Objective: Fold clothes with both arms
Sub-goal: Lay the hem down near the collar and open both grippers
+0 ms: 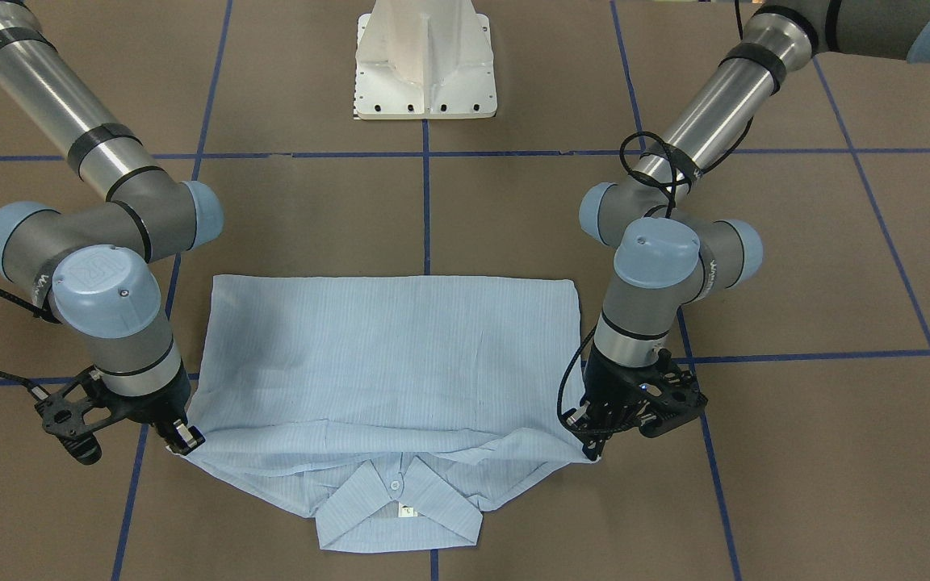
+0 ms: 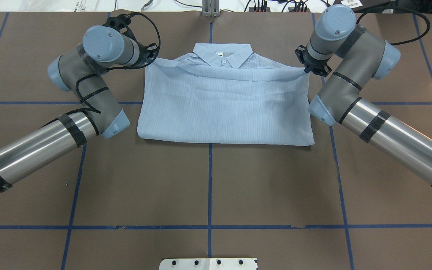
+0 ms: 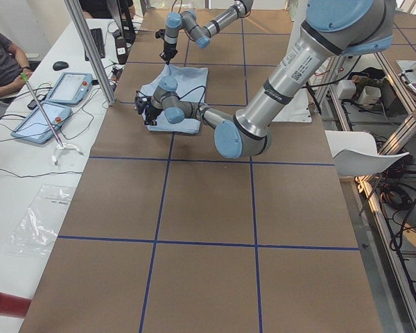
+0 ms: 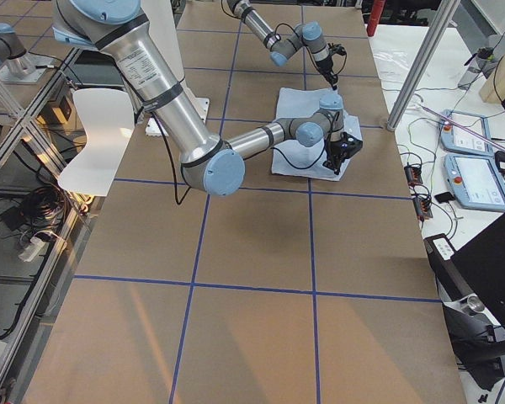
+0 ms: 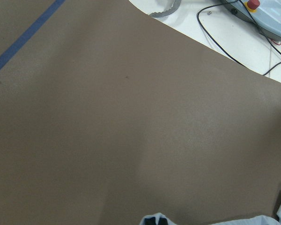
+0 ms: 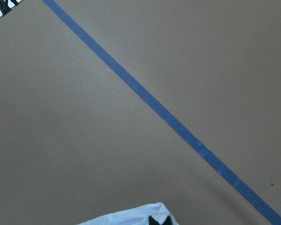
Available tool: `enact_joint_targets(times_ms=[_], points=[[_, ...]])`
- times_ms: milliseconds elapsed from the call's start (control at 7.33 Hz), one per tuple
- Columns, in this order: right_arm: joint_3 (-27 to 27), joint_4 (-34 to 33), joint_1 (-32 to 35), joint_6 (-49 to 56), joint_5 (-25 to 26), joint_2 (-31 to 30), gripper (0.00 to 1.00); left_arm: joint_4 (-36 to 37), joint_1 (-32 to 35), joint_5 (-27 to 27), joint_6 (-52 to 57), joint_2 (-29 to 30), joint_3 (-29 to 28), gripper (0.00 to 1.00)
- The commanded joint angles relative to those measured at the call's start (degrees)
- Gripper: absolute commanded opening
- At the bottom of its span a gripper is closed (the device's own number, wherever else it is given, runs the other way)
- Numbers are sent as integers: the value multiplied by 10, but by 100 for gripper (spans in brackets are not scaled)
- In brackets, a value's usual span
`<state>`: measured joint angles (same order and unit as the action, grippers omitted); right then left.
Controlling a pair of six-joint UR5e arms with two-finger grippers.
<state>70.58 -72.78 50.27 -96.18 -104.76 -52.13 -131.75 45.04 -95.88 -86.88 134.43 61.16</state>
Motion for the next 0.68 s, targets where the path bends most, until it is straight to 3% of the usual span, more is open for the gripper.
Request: enact_joint_targets(times_ms=[0, 136, 273, 545], points=[[0, 0, -2, 0, 0, 4, 67, 0, 0, -1, 1, -4, 0, 25], [2, 1, -2, -1, 0, 3, 76, -1, 0, -2, 7, -6, 1, 27], [2, 15, -2, -6, 0, 2, 99, -1, 0, -2, 14, -6, 3, 30], [30, 26, -7, -10, -2, -11, 99, -10, 0, -3, 14, -8, 5, 32]])
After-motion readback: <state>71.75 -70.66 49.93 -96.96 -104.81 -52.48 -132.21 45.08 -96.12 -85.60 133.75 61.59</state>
